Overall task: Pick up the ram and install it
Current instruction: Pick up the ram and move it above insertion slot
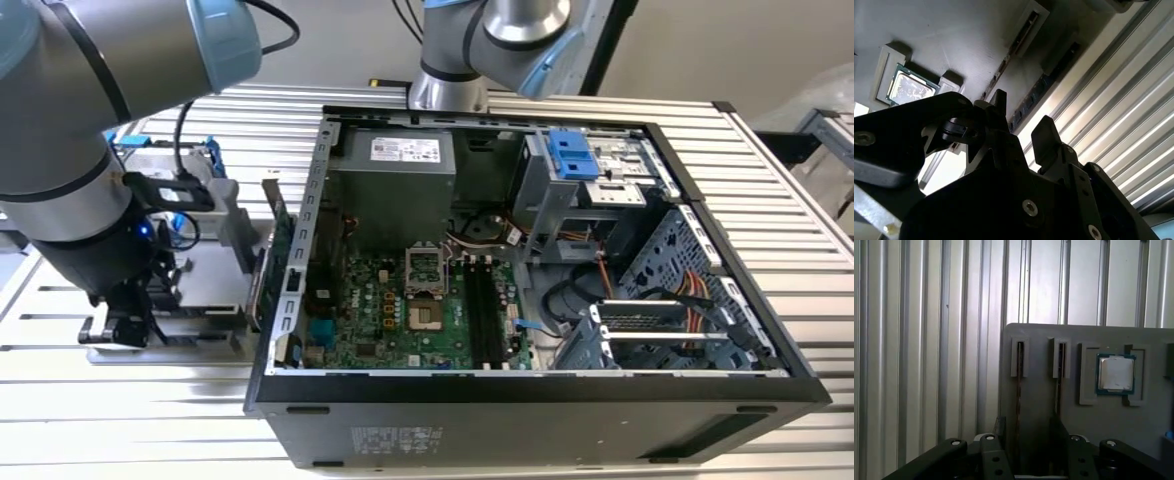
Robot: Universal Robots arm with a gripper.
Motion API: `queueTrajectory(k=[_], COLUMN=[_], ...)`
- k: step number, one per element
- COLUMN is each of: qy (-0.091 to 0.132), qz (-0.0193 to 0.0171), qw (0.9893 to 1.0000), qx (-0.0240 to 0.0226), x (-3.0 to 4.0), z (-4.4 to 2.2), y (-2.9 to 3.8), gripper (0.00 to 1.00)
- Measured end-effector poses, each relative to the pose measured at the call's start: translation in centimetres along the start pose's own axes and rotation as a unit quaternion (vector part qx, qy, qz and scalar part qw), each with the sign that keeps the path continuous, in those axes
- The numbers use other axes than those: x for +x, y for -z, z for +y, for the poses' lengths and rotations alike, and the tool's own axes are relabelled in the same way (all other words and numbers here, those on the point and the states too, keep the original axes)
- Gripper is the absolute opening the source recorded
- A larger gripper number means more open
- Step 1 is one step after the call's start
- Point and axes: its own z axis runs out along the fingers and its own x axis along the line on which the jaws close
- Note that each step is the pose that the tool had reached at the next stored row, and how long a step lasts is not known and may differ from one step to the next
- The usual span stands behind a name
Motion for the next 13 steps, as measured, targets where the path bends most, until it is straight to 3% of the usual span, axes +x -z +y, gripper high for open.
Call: queueTrajectory(k=[13], qy=[0.0], qz=[0.0], qw=[1.0], qx=[-0.0007], x=[0.42], z=[-0.06], y=[-1.11], gripper=[1.0])
